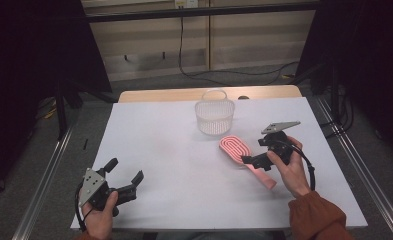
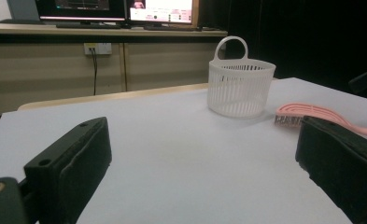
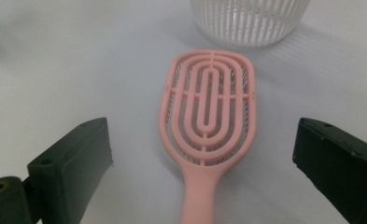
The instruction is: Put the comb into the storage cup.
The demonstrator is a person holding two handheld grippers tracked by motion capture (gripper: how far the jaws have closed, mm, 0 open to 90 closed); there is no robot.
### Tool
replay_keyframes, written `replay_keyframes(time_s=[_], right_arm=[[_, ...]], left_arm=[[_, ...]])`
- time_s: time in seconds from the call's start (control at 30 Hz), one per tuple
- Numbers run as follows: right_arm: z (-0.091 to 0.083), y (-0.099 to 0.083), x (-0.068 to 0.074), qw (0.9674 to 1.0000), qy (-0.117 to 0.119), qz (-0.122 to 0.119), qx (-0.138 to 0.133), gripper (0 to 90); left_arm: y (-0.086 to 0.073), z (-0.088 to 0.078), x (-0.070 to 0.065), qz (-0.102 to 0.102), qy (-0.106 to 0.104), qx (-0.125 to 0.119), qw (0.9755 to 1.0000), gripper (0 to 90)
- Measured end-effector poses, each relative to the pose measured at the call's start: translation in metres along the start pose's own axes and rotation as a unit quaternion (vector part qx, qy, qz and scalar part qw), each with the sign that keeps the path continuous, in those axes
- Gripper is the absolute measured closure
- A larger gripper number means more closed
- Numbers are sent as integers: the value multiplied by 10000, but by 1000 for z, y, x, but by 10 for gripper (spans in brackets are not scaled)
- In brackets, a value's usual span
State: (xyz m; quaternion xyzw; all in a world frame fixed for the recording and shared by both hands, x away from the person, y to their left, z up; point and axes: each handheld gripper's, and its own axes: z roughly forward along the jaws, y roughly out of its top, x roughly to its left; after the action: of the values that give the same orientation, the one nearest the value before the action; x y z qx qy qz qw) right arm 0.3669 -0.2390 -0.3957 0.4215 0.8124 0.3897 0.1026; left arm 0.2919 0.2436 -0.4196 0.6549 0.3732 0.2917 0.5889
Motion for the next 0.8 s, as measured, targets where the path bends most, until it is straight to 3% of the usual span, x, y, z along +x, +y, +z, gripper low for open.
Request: replay_keyframes(time_s=[0.2, 0.3, 0.5, 0.8], right_arm=[[6, 8, 0, 9998, 31, -100, 165, 39], [10, 13, 2, 9990, -175, -318, 266, 43], [21, 19, 3, 9980, -145, -290, 538, 64], [29, 30, -4, 9973, -27, -156, 718, 49]], left_arm=[[0, 0, 0, -8, 3, 0, 10000, 35], [0, -1, 0, -2, 4, -16, 10000, 36], [0, 0, 1, -1, -3, -6, 10000, 35], [0, 0, 0, -2, 0, 6, 10000, 36]])
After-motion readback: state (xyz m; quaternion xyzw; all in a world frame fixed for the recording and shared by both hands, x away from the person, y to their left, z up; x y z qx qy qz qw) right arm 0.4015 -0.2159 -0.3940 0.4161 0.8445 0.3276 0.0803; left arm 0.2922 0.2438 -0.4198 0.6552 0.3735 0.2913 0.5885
